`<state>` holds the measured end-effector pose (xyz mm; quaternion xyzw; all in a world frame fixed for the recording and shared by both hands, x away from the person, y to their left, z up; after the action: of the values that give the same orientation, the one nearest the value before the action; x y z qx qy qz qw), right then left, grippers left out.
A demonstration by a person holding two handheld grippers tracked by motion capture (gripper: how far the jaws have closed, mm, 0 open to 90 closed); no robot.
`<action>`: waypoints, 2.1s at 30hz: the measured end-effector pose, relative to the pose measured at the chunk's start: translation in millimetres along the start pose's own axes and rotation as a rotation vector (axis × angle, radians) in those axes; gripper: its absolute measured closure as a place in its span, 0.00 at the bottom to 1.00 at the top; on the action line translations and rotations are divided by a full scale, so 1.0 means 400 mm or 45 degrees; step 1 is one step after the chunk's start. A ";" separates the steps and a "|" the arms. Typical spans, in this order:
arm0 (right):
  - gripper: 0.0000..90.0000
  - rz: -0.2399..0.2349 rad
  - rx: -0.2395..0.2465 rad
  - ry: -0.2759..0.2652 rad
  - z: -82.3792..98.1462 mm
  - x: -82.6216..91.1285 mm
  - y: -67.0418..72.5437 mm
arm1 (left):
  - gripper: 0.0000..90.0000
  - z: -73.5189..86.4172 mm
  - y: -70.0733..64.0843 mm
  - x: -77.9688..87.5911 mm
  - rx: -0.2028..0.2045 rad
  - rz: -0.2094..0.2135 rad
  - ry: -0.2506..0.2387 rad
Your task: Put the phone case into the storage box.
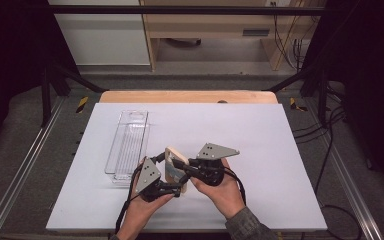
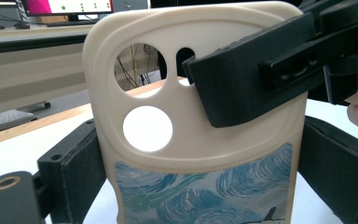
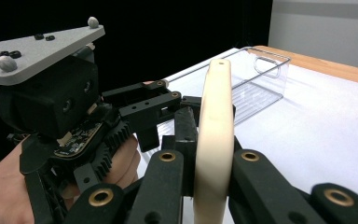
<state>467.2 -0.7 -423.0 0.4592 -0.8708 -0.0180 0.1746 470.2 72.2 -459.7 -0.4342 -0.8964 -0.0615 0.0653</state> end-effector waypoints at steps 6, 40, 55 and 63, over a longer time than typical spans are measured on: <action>0.95 0.003 -0.004 -0.002 -0.001 0.001 -0.001 | 0.10 -0.002 0.000 0.002 0.004 -0.006 0.002; 0.41 0.185 -0.044 -0.055 -0.033 0.055 -0.030 | 0.13 -0.008 0.003 0.011 -0.029 -0.045 0.023; 0.16 0.246 -0.069 -0.106 -0.054 0.075 -0.049 | 0.13 -0.017 0.017 0.024 -0.006 -0.095 0.009; 0.12 0.312 -0.115 -0.190 -0.066 0.119 -0.094 | 0.13 -0.014 0.030 0.034 0.035 -0.120 -0.009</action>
<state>480.9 -57.4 -391.6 0.3387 -0.9292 -0.0698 0.1306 471.5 89.2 -451.1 -0.3909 -0.9167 -0.0505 0.0651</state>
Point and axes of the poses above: each handheld gripper's, and its own axes: x roughly backward along the jaws, z roughly out of its underside, y roughly to its left, the point moved 8 cm from there along -x, roughly forward along the jaws, and after that the axes turned 4 degrees about z, right-handed, at the moved point
